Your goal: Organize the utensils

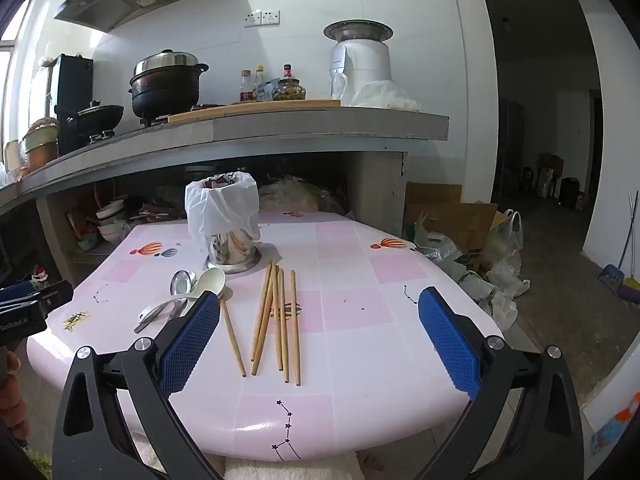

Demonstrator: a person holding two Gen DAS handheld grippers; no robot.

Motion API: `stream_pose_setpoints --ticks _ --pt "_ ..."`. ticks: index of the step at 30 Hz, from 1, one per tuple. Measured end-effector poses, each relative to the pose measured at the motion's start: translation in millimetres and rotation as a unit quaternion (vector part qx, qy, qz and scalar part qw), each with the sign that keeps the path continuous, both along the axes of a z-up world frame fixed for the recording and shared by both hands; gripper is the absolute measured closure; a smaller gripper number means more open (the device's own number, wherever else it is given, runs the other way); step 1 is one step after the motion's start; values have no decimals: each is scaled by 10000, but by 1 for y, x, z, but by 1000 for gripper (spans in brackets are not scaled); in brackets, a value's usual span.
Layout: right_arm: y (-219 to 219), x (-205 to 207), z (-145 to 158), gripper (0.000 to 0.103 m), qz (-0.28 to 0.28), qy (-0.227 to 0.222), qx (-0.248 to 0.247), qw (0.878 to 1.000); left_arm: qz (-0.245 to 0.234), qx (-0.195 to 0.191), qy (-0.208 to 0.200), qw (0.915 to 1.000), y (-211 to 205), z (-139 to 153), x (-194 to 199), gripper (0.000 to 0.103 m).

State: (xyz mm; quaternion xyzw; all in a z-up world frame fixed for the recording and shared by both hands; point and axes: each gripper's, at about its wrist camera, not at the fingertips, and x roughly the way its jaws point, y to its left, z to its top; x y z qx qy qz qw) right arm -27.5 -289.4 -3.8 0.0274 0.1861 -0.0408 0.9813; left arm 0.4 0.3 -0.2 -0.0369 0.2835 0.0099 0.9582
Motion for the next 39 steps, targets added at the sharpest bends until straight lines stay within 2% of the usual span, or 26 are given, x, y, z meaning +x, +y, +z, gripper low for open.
stream_pose_setpoints --ticks 8,10,39 --pt "1 0 -1 6 -4 13 -7 10000 58 20 -104 9999 -4 -9 -7 8" --pt "1 0 -1 6 -2 16 4 10000 37 -28 -16 10000 1 -10 -2 8" --pt "1 1 -3 6 1 26 -25 10000 49 -80 16 10000 8 -4 1 8"
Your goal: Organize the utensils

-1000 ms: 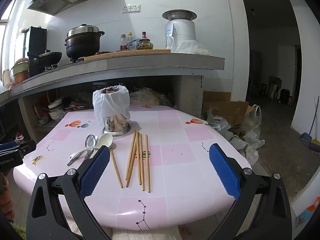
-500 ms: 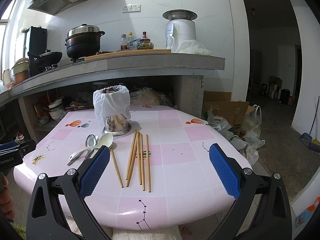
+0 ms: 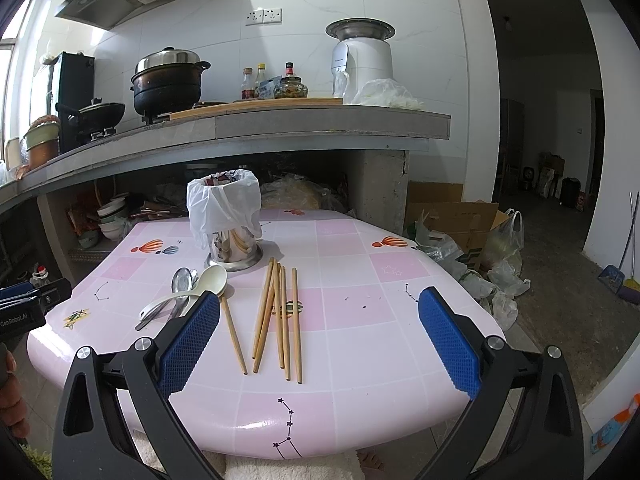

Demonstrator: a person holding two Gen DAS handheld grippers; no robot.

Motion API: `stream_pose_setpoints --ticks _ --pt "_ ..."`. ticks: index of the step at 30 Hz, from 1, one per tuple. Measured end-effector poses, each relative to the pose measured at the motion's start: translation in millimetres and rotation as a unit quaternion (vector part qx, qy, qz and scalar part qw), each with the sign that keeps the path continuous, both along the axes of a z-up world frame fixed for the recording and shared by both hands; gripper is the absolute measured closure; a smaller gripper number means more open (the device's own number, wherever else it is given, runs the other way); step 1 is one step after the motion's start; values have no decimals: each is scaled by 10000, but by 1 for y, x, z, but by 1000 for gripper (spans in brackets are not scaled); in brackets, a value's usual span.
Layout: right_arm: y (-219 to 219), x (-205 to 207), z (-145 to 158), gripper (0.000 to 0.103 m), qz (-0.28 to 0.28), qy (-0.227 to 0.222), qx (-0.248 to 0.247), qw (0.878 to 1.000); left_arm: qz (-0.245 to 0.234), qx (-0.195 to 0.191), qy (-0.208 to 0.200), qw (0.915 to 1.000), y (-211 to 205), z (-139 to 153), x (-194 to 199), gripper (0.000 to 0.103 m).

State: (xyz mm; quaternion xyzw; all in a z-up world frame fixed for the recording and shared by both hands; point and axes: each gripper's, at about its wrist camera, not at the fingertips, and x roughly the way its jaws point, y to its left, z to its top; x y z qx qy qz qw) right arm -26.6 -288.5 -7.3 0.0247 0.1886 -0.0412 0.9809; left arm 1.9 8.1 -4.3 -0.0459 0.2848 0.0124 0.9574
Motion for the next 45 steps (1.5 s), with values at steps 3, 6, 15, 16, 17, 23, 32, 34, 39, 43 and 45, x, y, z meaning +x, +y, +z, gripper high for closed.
stream_pose_setpoints --ticks 3,6,15,16,17,23,32,34,39,43,45 --pt "0 0 0 6 -1 -4 -3 10000 -1 7 0 10000 1 0 0 8" --pt "0 0 0 6 -5 -1 -1 10000 -5 1 -3 10000 0 0 0 8" --pt "1 0 0 6 0 9 -6 10000 -4 5 1 10000 1 0 0 8" --pt "1 0 0 6 -1 10 -5 10000 -7 3 3 10000 1 0 0 8" --pt "1 0 0 6 1 12 -9 10000 -5 1 1 10000 0 0 0 8" --pt "0 0 2 6 8 18 -11 10000 3 -2 1 10000 0 0 0 8" --pt "3 0 0 6 6 23 -7 10000 -2 3 3 10000 1 -1 0 8" --pt "3 0 0 6 13 26 -9 10000 4 1 6 10000 1 -1 0 8" --pt "1 -1 -1 6 18 23 -6 10000 0 0 8 10000 0 -1 0 8" --pt "1 -1 -1 6 18 31 -4 10000 6 -2 11 10000 2 -1 0 8" --pt "0 -1 -1 6 19 24 -7 10000 6 2 9 10000 0 -1 0 8"
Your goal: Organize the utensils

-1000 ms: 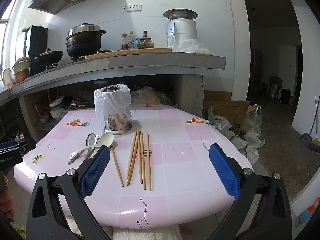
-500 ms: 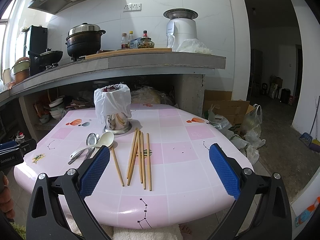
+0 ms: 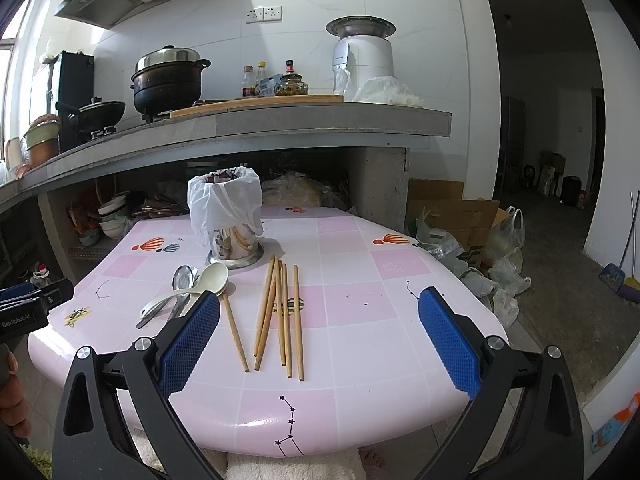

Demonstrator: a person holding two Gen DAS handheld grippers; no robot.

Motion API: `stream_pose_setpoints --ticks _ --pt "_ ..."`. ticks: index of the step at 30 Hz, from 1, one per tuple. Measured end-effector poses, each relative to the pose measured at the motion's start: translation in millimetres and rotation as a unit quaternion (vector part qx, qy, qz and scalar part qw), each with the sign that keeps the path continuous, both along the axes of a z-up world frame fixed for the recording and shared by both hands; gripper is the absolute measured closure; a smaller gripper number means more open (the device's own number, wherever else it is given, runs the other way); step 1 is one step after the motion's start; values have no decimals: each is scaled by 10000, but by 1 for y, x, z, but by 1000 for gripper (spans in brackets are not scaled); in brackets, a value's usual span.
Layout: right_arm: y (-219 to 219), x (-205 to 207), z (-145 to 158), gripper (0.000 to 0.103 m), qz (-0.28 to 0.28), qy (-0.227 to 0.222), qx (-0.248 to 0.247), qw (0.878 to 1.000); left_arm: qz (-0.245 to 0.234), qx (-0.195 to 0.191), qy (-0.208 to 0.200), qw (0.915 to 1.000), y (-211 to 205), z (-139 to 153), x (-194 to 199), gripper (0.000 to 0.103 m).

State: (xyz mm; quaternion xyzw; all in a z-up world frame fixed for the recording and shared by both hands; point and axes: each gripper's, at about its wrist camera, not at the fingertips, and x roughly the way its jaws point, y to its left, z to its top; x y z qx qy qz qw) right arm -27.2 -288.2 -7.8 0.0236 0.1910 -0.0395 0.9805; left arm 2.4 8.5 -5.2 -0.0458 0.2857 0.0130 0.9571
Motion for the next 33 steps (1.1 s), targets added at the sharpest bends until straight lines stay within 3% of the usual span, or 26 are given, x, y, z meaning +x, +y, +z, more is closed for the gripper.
stream_pose_setpoints --ticks 20,29,33 --pt "2 6 -9 6 17 153 22 9999 2 68 145 9999 5 -11 -1 8" --pt "7 40 -38 6 108 906 -199 9956 -22 239 833 9962 13 -46 23 8" --pt "13 53 -47 6 203 981 -123 9949 -87 337 1044 9939 14 -56 37 8"
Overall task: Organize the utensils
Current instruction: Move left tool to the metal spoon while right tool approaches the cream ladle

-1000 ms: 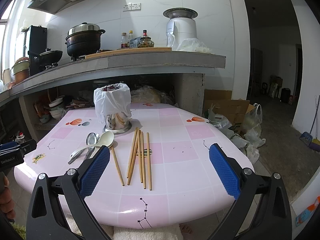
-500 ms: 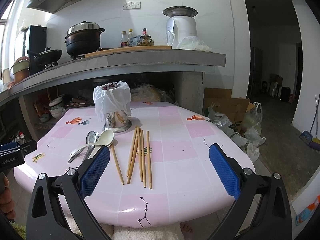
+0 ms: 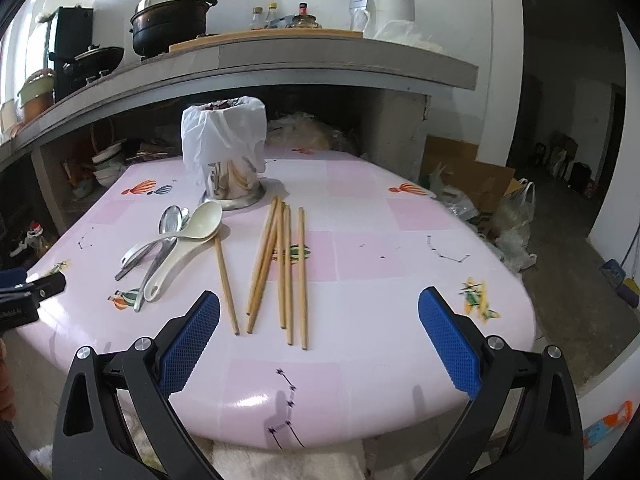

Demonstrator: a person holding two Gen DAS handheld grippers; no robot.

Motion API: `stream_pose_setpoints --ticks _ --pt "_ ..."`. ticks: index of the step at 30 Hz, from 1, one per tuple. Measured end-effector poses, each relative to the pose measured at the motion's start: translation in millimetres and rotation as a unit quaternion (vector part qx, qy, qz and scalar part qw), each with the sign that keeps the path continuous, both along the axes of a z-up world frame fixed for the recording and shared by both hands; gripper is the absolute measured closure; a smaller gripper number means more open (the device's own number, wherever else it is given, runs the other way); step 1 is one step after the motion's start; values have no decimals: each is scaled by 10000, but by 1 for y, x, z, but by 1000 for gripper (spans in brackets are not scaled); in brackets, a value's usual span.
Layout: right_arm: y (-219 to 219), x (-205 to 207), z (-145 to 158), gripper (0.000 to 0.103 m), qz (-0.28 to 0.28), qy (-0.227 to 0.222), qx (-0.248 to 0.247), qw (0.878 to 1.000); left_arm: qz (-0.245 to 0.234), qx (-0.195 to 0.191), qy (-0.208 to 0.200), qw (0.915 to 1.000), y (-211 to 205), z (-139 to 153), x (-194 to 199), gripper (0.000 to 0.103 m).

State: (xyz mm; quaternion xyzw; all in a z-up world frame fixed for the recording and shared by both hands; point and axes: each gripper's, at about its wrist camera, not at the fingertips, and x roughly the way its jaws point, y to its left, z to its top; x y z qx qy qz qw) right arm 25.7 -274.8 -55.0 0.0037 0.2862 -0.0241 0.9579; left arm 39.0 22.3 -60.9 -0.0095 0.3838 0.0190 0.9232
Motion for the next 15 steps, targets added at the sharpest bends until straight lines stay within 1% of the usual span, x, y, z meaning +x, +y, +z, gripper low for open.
stream_pose_setpoints --ticks 3,8,10,15 --pt "2 13 -1 6 101 5 70 9999 -49 104 -33 9999 -3 0 10 8" --pt "4 38 7 6 368 -214 108 9990 -89 140 -97 9998 -8 2 30 8" --pt "4 51 12 6 508 -271 237 9981 -118 147 -170 9997 -10 4 36 8" --pt "11 87 21 6 827 -181 562 9948 -237 132 -299 9992 -12 5 53 8"
